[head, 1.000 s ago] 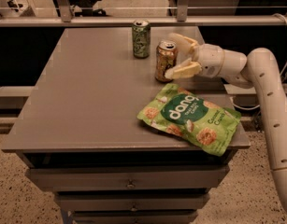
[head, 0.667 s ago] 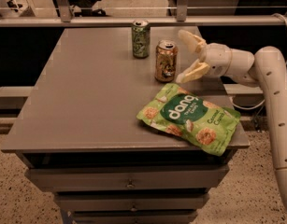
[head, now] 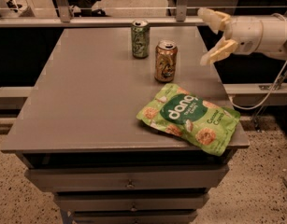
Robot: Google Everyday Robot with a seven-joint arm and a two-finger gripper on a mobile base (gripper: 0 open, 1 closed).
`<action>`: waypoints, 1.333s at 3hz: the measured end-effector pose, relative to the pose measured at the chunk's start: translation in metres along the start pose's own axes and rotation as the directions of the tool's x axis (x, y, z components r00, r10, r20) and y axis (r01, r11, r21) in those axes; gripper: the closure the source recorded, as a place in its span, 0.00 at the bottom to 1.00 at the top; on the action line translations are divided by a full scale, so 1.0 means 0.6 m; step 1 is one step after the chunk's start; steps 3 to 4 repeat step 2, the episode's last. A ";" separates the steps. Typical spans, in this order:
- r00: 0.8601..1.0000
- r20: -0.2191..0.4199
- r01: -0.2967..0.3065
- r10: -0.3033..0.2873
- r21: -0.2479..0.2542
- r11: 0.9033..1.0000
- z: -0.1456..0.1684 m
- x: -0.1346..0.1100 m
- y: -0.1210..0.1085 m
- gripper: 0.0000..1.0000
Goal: Place orange can upright
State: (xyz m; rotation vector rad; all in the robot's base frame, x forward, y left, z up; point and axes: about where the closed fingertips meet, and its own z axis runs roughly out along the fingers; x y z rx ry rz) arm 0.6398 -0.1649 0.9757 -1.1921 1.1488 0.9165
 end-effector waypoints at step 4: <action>0.994 -0.105 0.042 -0.033 0.090 0.995 -0.041 -0.082 -0.021 0.00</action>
Offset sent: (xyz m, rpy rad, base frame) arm -0.0024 -0.0181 0.0369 -0.0720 -0.0136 -0.0787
